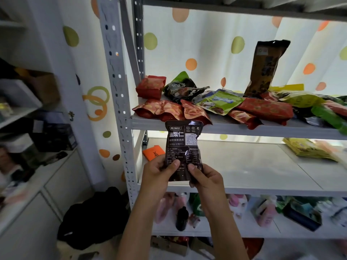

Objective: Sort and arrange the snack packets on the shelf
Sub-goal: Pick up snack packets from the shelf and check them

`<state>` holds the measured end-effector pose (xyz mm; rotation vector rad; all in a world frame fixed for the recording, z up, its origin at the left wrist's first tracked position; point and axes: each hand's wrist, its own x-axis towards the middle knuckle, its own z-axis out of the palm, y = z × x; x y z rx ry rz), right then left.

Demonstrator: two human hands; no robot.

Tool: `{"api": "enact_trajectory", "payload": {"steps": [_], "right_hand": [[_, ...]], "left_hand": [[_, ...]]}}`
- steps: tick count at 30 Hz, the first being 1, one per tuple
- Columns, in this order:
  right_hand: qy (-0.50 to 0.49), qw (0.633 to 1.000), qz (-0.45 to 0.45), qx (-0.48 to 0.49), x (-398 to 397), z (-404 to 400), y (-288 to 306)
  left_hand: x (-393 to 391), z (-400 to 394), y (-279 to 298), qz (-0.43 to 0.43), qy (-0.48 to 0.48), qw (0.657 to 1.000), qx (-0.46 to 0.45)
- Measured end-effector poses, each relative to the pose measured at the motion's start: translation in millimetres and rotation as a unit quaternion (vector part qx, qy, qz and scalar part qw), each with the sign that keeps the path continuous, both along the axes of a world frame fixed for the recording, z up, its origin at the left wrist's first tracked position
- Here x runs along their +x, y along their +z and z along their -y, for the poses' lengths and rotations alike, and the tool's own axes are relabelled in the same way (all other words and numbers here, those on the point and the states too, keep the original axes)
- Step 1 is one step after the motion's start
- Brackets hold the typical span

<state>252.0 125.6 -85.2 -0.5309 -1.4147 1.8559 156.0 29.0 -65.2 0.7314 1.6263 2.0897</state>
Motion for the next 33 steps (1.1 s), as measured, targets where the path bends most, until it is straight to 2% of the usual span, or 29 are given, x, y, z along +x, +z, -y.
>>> {"api": "enact_trajectory", "payload": {"steps": [11,17,20,23,26,29,33], "right_hand": [[0.019,0.998,-0.039,-0.042,10,3,2],[-0.066,0.996,-0.004,0.062,14,3,7],[-0.105,0.991,0.000,0.079,14,3,5],[-0.123,0.990,0.012,0.070,12,4,1],[-0.117,0.990,0.014,0.077,14,6,-2],[-0.093,0.993,0.013,0.078,18,4,1],[-0.039,0.998,0.022,0.053,20,7,4]], "left_hand": [[14,-5,2,-0.018,0.022,0.999,0.024],[25,-9,0,0.012,-0.005,0.999,0.049],[26,-15,-3,0.019,-0.002,0.999,0.038],[26,-23,-10,0.009,0.062,0.998,-0.007],[29,-27,-14,-0.066,0.130,0.987,-0.065],[29,-26,-15,-0.082,0.094,0.990,-0.058],[30,-22,-10,-0.022,0.004,0.999,-0.023]]}}
